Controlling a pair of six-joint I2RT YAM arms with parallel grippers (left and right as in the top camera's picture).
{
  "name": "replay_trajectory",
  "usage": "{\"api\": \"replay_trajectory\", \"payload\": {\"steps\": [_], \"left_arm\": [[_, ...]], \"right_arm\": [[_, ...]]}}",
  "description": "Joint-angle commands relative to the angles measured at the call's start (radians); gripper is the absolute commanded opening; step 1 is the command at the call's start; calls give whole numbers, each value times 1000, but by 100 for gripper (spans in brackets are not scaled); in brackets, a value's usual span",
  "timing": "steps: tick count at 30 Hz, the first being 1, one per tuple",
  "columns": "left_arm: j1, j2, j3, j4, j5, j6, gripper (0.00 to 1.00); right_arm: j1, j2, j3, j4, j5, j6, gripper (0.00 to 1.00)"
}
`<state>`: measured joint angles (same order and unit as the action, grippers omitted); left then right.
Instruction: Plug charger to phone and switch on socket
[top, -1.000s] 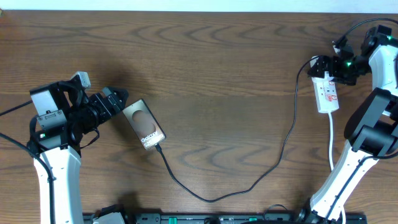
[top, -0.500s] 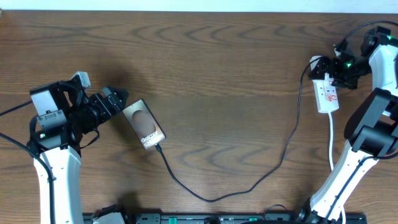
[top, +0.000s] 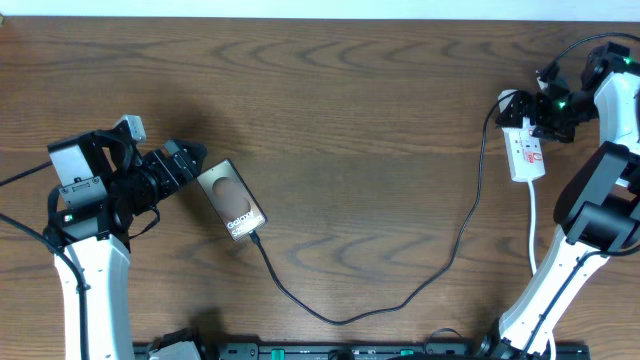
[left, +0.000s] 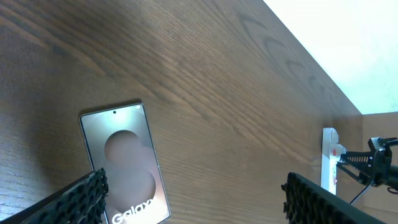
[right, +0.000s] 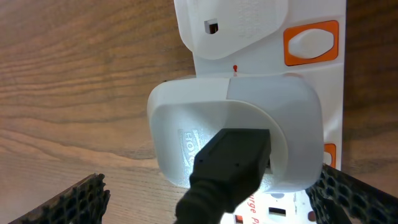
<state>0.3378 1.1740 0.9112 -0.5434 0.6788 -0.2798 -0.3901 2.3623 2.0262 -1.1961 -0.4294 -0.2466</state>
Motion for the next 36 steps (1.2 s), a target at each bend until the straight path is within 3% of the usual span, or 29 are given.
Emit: {"api": "replay_trajectory", "payload": {"steps": [1,24,36], "left_arm": [[3,-7,6,-2,9,13,88],[3,-7,6,-2,9,13,88],[3,-7,6,-2,9,13,88]], "right_arm": [[19,13,-29,0,-122,-16,99],[24,13,-108,67,-202,-14,99],[-32,-9,-68,33,-200,78,99]]}}
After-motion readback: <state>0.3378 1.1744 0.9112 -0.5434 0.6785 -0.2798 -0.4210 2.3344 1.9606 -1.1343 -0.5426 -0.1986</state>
